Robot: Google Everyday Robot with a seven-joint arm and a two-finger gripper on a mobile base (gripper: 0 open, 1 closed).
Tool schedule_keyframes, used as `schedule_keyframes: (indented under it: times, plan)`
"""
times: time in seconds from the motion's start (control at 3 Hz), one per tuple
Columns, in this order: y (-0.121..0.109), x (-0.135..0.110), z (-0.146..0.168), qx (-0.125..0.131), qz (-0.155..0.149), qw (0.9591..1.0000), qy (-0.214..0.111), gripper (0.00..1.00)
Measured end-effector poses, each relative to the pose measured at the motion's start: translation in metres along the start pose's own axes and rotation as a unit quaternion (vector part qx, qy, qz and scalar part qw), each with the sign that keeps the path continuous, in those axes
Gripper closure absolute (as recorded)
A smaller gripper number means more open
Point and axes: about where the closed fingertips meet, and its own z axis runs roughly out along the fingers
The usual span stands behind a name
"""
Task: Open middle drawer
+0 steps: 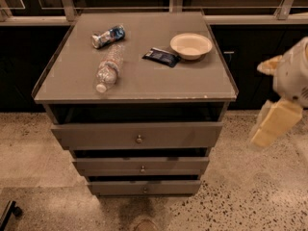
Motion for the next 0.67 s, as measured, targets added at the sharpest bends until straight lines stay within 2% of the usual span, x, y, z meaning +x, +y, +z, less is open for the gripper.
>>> schedule_keyframes:
  times: [0.33, 0.67]
  plan:
    - [0.032, 0.042, 0.066, -0.026, 0.082, 0.9957, -0.035, 0.0]
    - [0.043, 0.06, 0.09, -0.02, 0.104, 0.9938, -0.034, 0.0]
